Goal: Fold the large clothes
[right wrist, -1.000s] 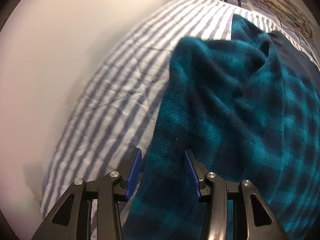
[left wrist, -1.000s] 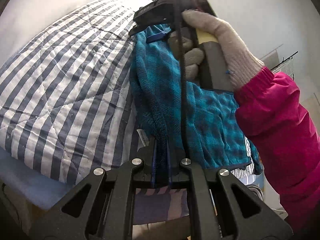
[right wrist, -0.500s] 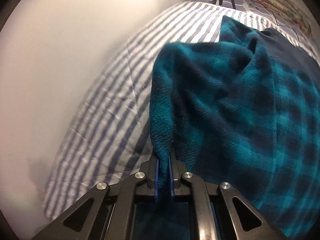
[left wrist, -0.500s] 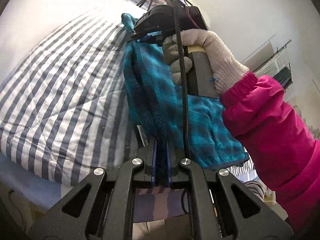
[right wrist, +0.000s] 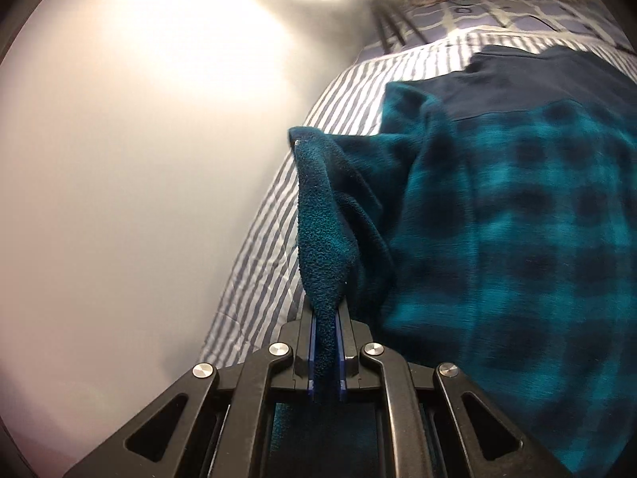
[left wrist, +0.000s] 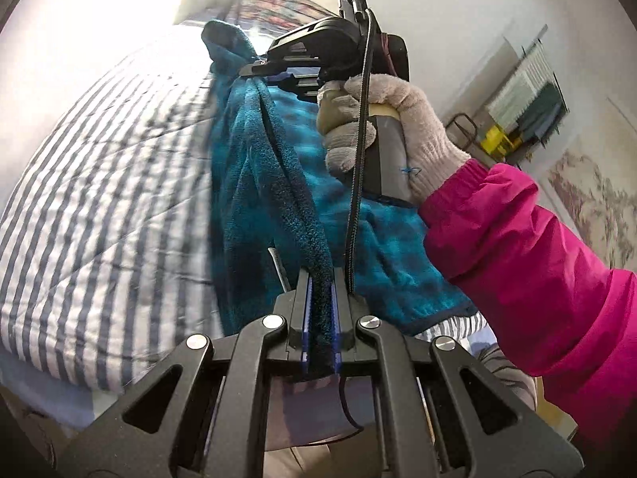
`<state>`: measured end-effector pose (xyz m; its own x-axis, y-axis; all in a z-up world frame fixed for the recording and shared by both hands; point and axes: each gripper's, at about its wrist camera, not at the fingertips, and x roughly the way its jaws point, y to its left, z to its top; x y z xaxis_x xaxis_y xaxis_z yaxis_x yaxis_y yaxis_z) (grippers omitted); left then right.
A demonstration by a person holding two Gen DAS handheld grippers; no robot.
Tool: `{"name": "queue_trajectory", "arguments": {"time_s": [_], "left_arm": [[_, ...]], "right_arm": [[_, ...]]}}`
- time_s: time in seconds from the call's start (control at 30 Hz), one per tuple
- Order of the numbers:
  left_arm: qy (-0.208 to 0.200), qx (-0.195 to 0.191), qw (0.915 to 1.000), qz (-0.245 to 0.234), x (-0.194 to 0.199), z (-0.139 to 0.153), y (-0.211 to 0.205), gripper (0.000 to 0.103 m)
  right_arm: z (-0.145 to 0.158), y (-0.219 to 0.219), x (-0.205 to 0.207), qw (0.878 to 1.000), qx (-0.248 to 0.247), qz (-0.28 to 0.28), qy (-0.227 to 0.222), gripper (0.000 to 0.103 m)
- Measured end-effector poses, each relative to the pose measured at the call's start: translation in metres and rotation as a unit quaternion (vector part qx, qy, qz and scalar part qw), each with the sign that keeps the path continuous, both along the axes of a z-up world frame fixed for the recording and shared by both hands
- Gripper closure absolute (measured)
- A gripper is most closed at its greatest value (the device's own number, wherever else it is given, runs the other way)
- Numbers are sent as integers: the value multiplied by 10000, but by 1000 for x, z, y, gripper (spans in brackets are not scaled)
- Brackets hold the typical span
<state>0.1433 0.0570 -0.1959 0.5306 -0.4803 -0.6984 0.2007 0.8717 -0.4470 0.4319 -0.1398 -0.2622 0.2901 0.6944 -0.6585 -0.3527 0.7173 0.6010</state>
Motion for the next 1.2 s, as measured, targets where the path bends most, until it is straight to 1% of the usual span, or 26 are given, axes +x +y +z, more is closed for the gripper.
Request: {"name": "queue_trajectory", "arguments": {"time_s": [0.03,0.1,0.23,0.37,0.5,0.53,0.67,0.73,0.8,0.87,0.93,1.03,1.13,1.17,1.2], "left_arm": [[2,32,10000,-73,2,0,-6,97],[40,125,9996,-232,7,-1,-20,97],[85,309,9982,-507,16,-7,-52,97],[270,389,9967,-660,28,-24,-74,97],[418,541,9946,-779,34,-40,-90,97],[428,577,9941,-815,34,-42,-93,97],[516,705,9912,-993,33,-54,-101,97],[545,739,9905,-1020,39,-58,-104,97],[526,745,9903,-1045,38,-59,-105,97],[530,725,9902,-1073,39,-60,-107,97],[457,732,9902,-1099,35,-57,-107,97],[304,720,9903,-1153,22,-44,-95,96],[215,601,9901,-1251,3,-27,-87,94],[204,585,9897,-1292,-4,-23,-84,94],[173,604,9890,-1337,-12,-19,-81,94]], "right_arm": [[-1,-16,0,9998,173,-76,0,98],[-3,-29,-2,9991,367,-212,31,98],[-25,-76,-3,9948,784,-557,319,98],[-51,-106,0,9901,887,-895,612,98],[-68,-118,3,9886,713,-1070,779,98],[-70,-122,3,9876,744,-1127,798,98],[-85,-146,-10,9760,1168,-1518,1036,98],[-95,-153,-13,9736,1059,-1639,1184,98],[-89,-155,-15,9772,918,-1574,1086,95],[-74,-149,-16,9854,490,-1426,791,89],[-58,-147,-16,9898,202,-1291,566,87],[-37,-155,-18,9915,244,-1202,438,80],[-10,-168,-33,9928,403,-1102,241,76],[-4,-166,-26,9931,442,-1071,198,76],[4,-172,-33,9935,480,-1028,135,76]]}}
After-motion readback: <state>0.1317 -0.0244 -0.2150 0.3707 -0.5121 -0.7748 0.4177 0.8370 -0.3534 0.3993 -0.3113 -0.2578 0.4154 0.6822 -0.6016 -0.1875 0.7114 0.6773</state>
